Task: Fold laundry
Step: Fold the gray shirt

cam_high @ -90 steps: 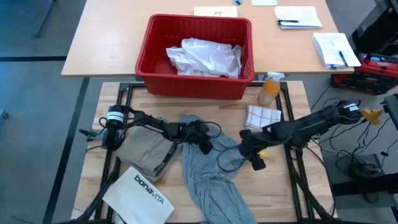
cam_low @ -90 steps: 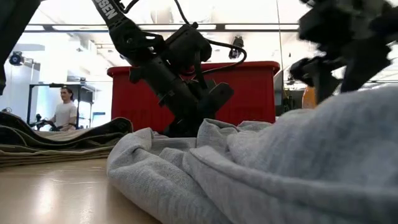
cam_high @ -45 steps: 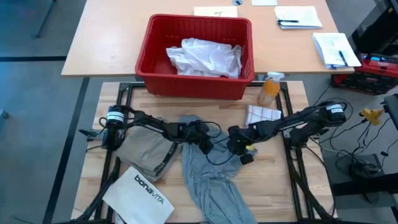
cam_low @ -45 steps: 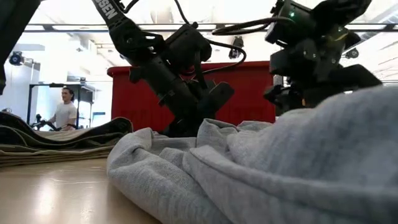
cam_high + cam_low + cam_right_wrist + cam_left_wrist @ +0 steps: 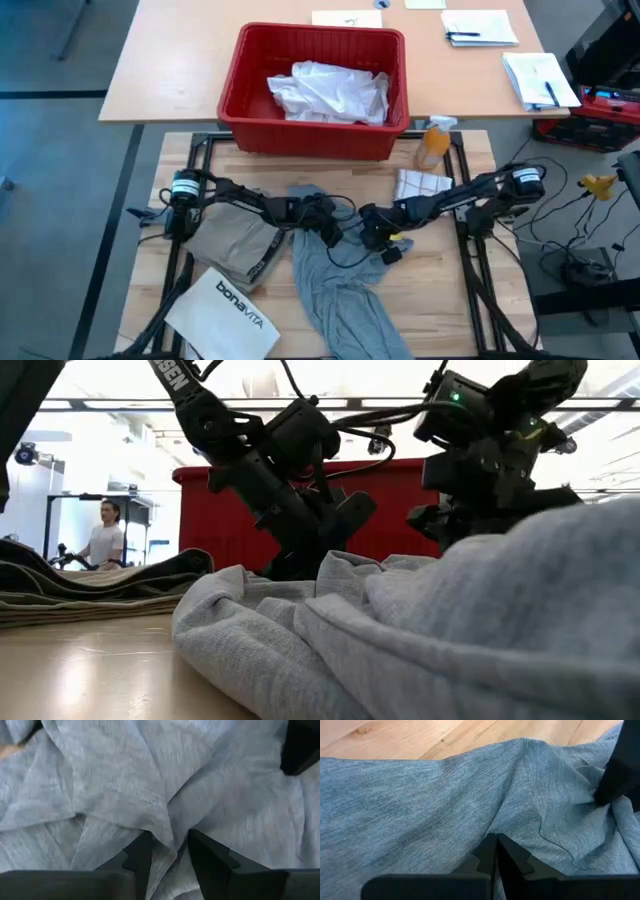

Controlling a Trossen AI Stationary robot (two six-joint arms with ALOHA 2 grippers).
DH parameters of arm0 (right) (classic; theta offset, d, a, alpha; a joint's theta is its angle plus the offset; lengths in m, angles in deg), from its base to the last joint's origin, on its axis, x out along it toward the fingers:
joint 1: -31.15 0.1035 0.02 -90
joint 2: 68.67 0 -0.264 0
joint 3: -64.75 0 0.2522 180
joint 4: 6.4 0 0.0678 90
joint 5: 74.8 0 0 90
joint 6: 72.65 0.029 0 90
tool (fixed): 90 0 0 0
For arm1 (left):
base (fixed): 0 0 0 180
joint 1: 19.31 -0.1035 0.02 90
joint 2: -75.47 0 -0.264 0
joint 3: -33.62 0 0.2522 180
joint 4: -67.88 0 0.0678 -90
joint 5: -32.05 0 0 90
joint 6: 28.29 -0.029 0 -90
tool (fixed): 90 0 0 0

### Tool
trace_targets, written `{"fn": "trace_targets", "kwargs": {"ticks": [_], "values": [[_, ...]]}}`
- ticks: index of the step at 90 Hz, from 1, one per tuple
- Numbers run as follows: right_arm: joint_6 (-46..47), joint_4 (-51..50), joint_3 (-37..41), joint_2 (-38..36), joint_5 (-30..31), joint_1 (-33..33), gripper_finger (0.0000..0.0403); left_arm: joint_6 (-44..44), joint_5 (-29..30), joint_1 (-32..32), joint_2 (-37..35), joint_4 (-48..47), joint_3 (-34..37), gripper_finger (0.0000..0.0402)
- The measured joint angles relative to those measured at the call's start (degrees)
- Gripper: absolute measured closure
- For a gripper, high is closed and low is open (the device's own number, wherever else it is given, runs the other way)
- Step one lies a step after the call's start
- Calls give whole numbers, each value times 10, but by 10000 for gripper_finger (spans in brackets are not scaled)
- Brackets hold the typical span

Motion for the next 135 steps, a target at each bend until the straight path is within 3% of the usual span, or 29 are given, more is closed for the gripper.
{"fn": "trace_targets", "kwargs": {"ticks": [15,21,53,74,95,119,135], "values": [[3,-8,-7,-16,-4,0,383,0,0,0,0,0,0,402],[8,-14,-7,-23,-5,0,396,0,0,0,0,0,0,402],[87,-70,-9,-84,-120,26,403,-4,0,0,0,0,0,402],[129,-117,-8,-127,-136,87,403,-5,0,0,0,0,0,402],[166,-117,7,-109,-163,148,403,-5,0,0,0,1,0,402],[233,-56,21,-100,-167,177,403,-9,10,0,0,2,0,402],[263,-38,21,-105,-262,179,363,-9,13,1,0,2,0,402]]}}
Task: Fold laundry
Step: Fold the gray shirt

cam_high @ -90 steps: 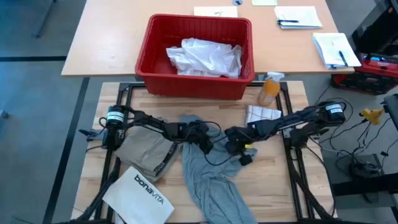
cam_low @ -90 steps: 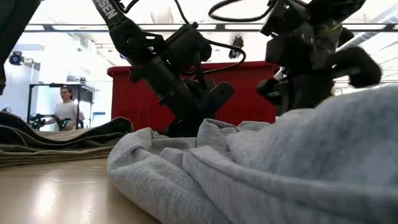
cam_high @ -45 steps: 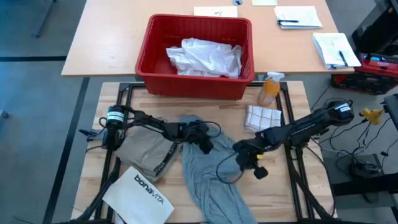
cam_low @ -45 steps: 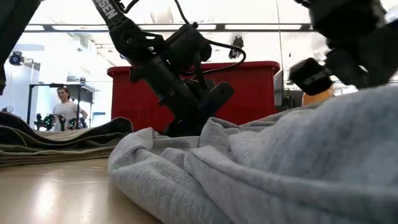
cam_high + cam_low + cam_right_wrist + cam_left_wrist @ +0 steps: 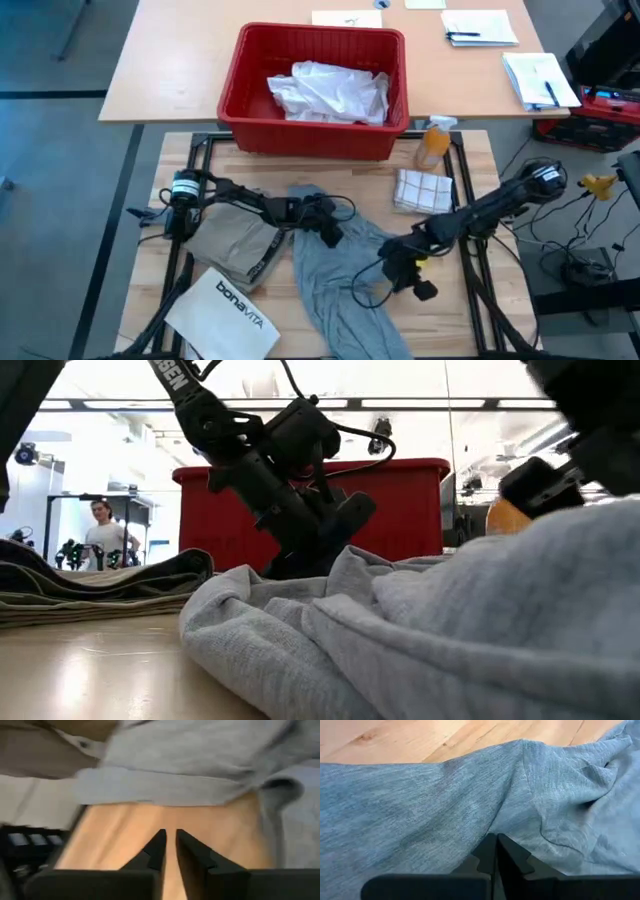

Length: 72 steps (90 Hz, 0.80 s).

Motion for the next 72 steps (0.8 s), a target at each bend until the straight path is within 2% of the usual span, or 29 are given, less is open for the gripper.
{"fn": "trace_targets", "kwargs": {"ticks": [20,29,40,46,51,58,72], "values": [[27,-16,5,-11,0,-6,231,0,0,0,0,1,0,402],[33,-27,5,-39,94,-22,203,0,0,0,0,1,0,402],[42,-19,11,-83,252,-68,206,0,0,1,0,1,0,402],[53,-12,17,-94,303,-114,216,0,0,3,0,1,0,402],[62,1,29,-95,299,-157,228,0,0,3,0,1,0,402],[69,44,49,-84,261,-212,247,0,0,4,0,1,0,402],[96,118,74,-22,197,-288,283,0,0,4,0,1,0,402]]}}
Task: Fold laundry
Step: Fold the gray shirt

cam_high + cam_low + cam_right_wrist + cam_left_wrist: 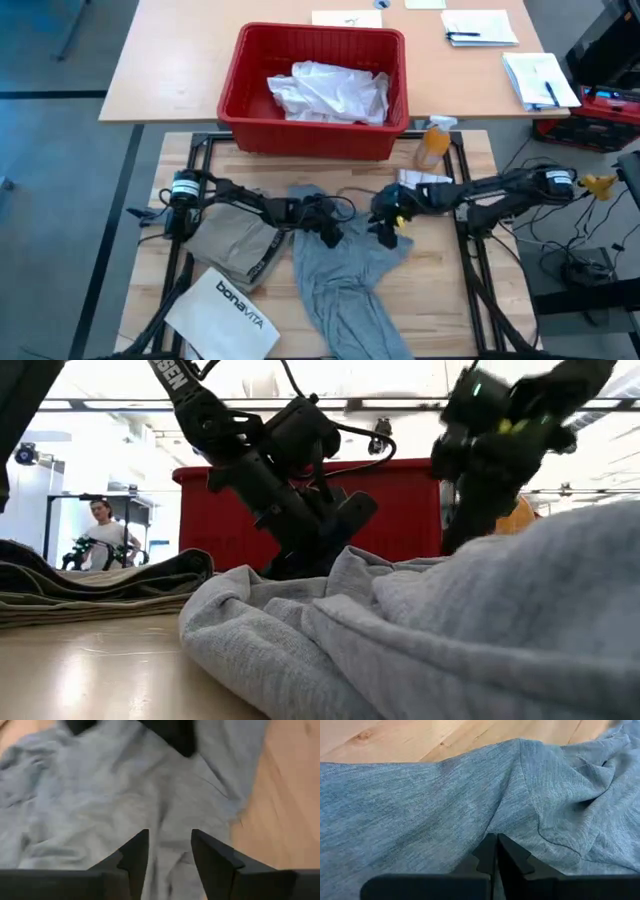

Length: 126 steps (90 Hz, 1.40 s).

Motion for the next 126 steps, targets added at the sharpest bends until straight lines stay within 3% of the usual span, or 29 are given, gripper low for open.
{"fn": "trace_targets", "kwargs": {"ticks": [12,35,62,92,105,126], "values": [[14,52,0,55,-11,-16,306,0,0,1,0,0,0,402],[25,63,-8,114,-46,-22,333,2,0,2,0,0,0,402],[-8,62,-9,85,-45,-22,397,4,0,2,0,0,0,402],[-6,23,-9,84,-41,-35,402,4,0,2,0,0,0,402],[-2,20,-9,84,-58,-35,380,4,0,2,0,0,0,402],[8,30,-9,84,-75,-26,269,4,0,2,0,0,0,402]]}}
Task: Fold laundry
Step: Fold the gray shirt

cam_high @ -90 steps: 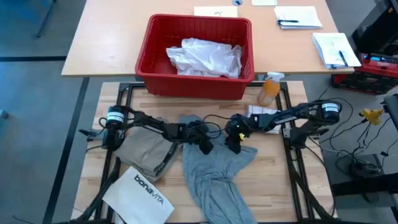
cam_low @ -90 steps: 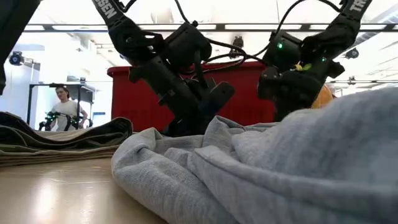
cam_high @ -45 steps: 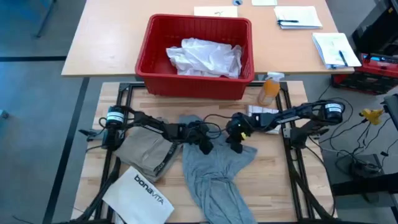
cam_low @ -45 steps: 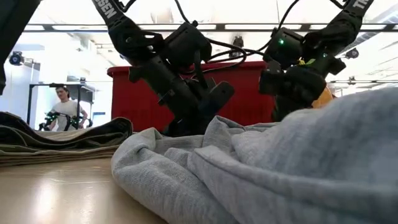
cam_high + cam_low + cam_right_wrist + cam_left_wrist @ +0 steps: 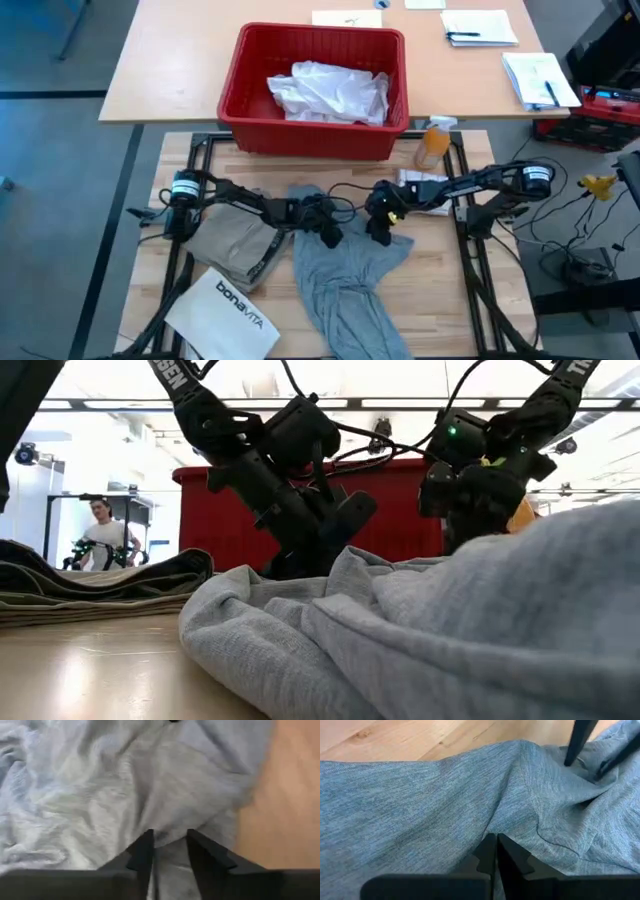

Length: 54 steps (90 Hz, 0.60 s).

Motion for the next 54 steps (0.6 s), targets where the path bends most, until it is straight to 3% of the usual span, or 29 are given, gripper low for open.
{"fn": "trace_targets", "kwargs": {"ticks": [10,19,54], "values": [[-3,6,0,0,2,1,232,0,0,0,0,0,0,402],[-7,14,0,0,6,1,224,0,0,0,0,0,0,402],[-37,20,0,21,20,1,286,0,1,0,0,0,0,402]]}}
